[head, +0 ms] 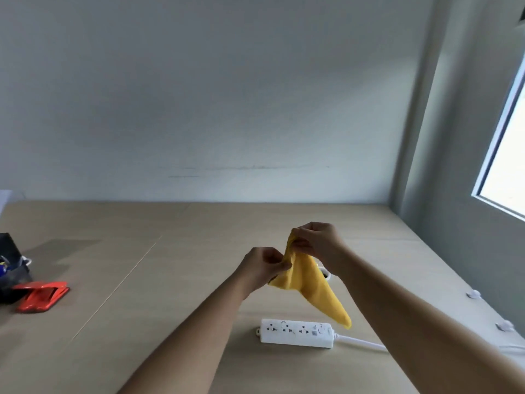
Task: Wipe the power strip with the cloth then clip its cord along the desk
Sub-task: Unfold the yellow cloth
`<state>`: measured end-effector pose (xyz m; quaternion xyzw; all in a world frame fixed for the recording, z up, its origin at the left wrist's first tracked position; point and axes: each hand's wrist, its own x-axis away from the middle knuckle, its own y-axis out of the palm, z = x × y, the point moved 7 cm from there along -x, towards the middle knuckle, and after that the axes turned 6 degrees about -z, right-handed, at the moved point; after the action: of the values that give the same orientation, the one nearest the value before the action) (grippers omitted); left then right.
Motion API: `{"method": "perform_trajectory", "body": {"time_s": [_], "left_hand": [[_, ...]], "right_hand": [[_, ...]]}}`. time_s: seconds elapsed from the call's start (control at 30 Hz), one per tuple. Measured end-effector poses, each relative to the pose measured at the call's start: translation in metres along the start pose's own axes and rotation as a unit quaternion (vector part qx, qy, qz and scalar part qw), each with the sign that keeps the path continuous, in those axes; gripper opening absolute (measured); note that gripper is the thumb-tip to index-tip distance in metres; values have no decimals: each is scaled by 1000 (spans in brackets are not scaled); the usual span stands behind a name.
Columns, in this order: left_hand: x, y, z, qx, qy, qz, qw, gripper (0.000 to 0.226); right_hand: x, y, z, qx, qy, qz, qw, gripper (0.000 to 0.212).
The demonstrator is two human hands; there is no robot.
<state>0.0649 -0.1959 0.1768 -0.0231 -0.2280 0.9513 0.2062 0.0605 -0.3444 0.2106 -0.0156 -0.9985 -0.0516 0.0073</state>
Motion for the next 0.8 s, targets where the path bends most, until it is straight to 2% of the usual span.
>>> {"method": "perform_trajectory", "body": {"time_s": [0.07,0.23,0.33,0.43,0.53,0.6,0.67,0.8], "left_hand": [[-6,13,9,31,6,-1,1000,21],[-15,37,31,123,-19,-9,992,13],[-20,46,38,145,-50,8,988,10],[-26,52,37,190,-103,14,976,10],[-30,51,36,196,-129,46,971,14],[-31,49,35,189,-131,75,970,25],[-29,48,37,176,-127,104,971,30],[-26,47,39,187,-121,138,965,24]], "right_hand": [[4,-15,-9,16,-11,10,1000,10],[12,-56,-7,2,-23,45,999,8],[23,-70,5,85,-5,47,995,17],[36,-72,11,149,-10,3,989,17],[46,-62,11,243,-33,-50,968,21],[49,-52,11,293,-56,-69,952,34],[52,-48,10,357,-88,-51,928,43],[57,-48,2,405,-170,16,898,36]]}}
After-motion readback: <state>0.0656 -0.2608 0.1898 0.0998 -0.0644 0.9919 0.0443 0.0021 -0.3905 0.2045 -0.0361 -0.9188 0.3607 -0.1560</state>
